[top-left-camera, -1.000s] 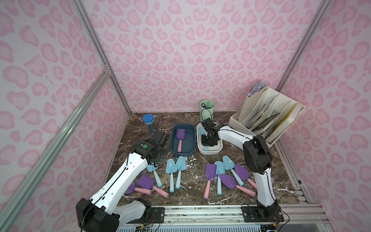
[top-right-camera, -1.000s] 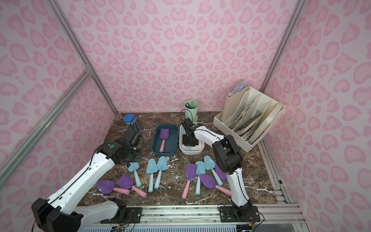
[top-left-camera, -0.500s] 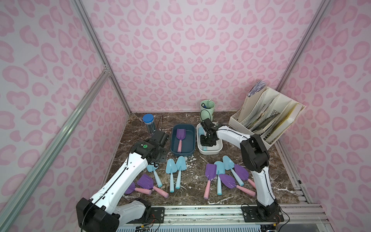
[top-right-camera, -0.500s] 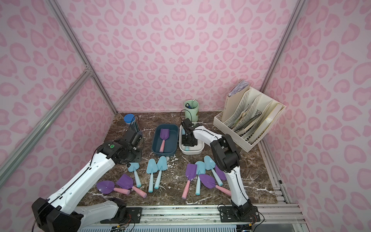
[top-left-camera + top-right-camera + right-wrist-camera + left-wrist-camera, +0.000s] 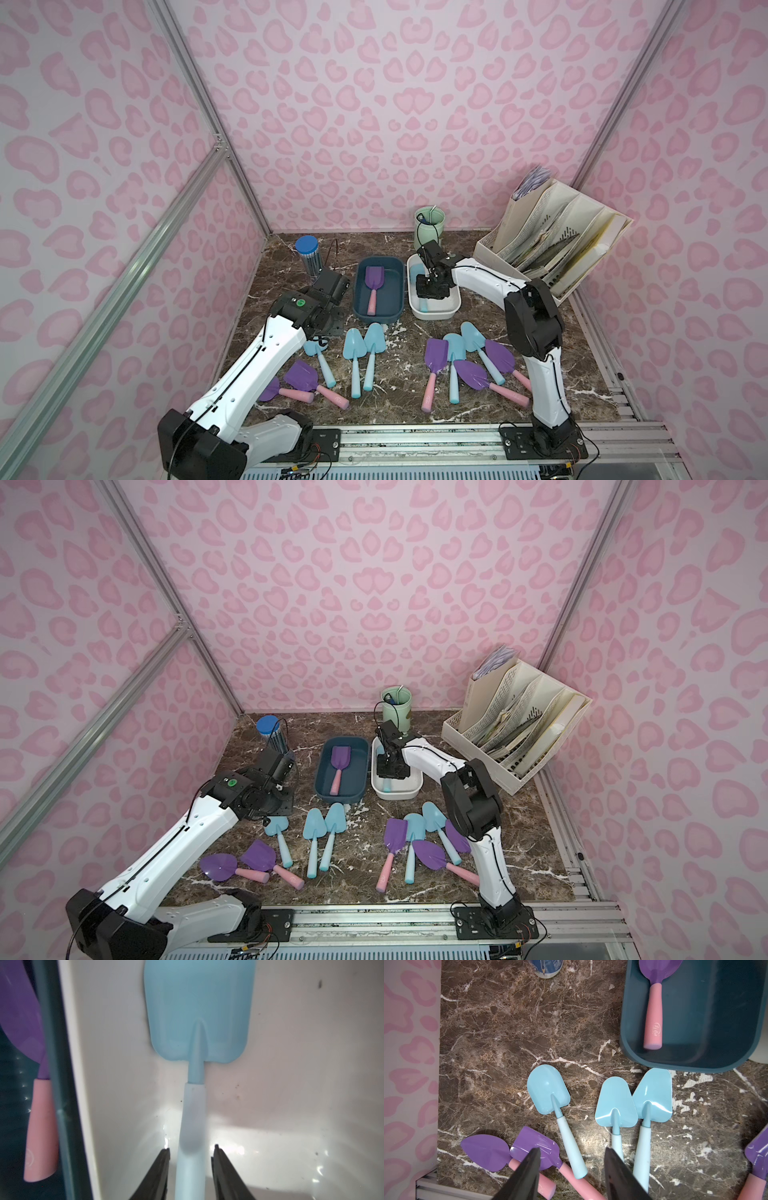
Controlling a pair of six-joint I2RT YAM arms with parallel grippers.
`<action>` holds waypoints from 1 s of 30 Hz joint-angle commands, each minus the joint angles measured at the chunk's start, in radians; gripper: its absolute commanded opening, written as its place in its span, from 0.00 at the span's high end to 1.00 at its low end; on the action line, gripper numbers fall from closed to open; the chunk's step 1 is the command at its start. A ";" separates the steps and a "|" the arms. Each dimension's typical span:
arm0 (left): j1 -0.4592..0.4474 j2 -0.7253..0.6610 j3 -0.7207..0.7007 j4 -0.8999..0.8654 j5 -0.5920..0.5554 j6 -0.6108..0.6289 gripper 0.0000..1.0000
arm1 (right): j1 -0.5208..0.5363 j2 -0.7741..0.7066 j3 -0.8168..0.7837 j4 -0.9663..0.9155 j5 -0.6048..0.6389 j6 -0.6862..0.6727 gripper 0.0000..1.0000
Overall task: Sort the small shovels by color and place them into the storage box
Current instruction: Place the shovel in the storage box.
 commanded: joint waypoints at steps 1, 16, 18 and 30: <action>0.001 -0.005 0.018 -0.015 0.002 0.009 0.45 | 0.002 -0.073 0.001 -0.006 0.055 0.006 0.55; -0.030 -0.008 0.056 -0.083 0.075 -0.008 0.46 | 0.026 -0.442 -0.222 0.005 0.177 -0.019 0.46; -0.079 -0.011 0.049 -0.081 0.079 -0.017 0.47 | 0.025 -0.482 -0.251 -0.002 0.194 -0.011 0.46; -0.542 0.188 0.065 -0.023 0.041 -0.250 0.47 | -0.115 -0.744 -0.459 -0.048 0.249 -0.011 0.44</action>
